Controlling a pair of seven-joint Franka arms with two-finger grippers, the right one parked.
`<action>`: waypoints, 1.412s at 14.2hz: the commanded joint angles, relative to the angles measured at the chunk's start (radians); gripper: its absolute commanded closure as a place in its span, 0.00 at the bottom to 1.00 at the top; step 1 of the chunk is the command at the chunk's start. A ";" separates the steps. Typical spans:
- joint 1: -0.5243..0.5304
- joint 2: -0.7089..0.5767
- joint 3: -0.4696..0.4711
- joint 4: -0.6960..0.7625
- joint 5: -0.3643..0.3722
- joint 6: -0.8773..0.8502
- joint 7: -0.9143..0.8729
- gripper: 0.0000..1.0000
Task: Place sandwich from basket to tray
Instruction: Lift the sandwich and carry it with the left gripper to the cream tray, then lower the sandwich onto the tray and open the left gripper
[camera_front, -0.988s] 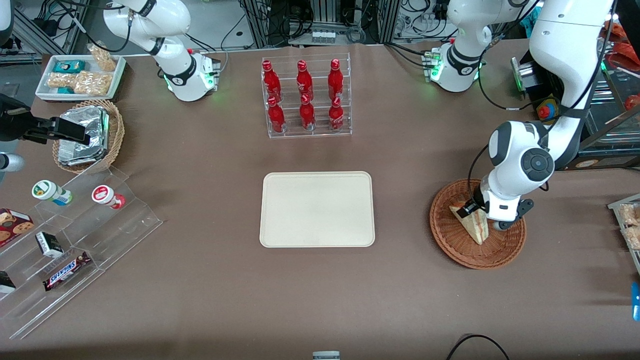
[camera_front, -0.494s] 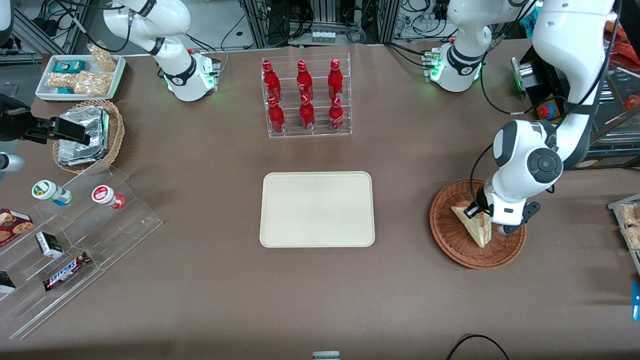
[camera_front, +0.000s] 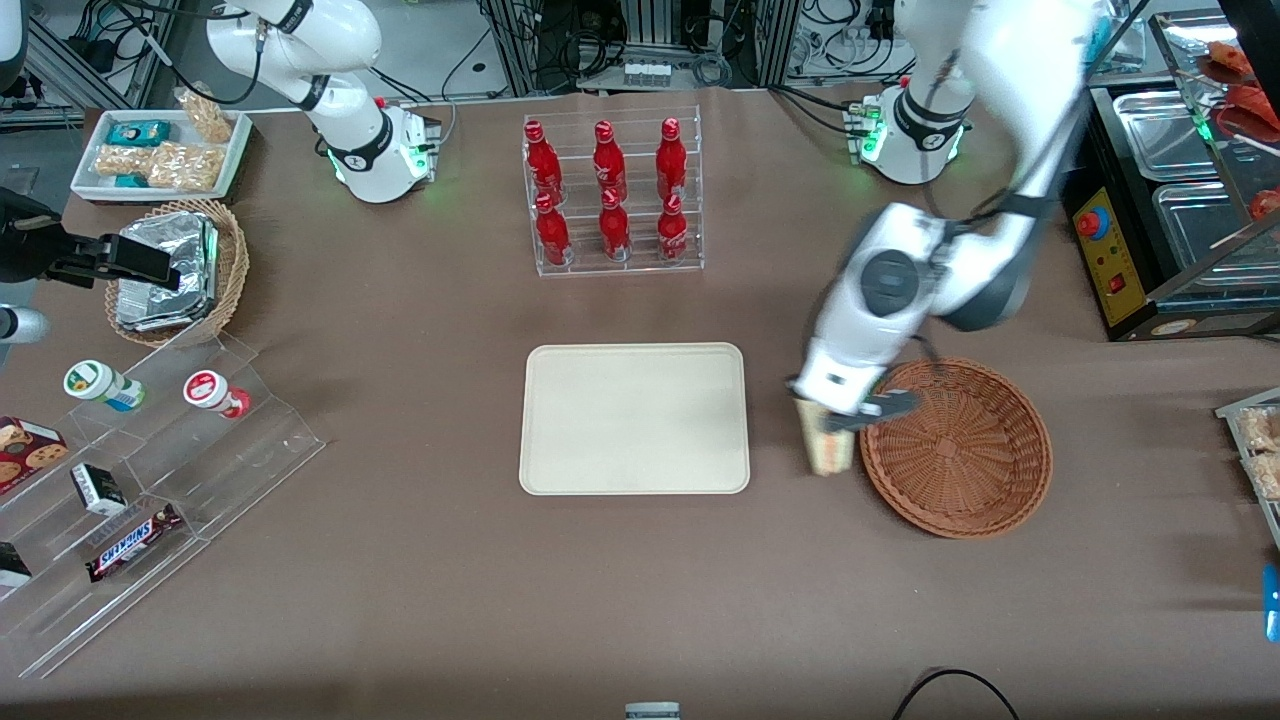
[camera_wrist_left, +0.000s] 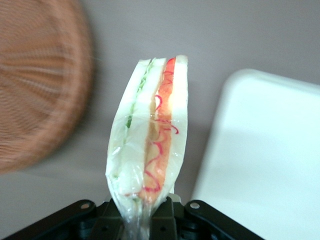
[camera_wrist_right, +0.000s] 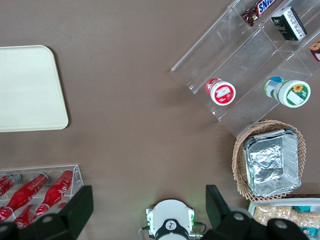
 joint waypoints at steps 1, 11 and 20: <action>-0.168 0.201 0.016 0.233 0.035 -0.019 -0.111 0.91; -0.315 0.387 0.024 0.450 0.035 -0.043 -0.156 0.18; -0.119 0.113 0.046 0.514 -0.064 -0.493 -0.059 0.00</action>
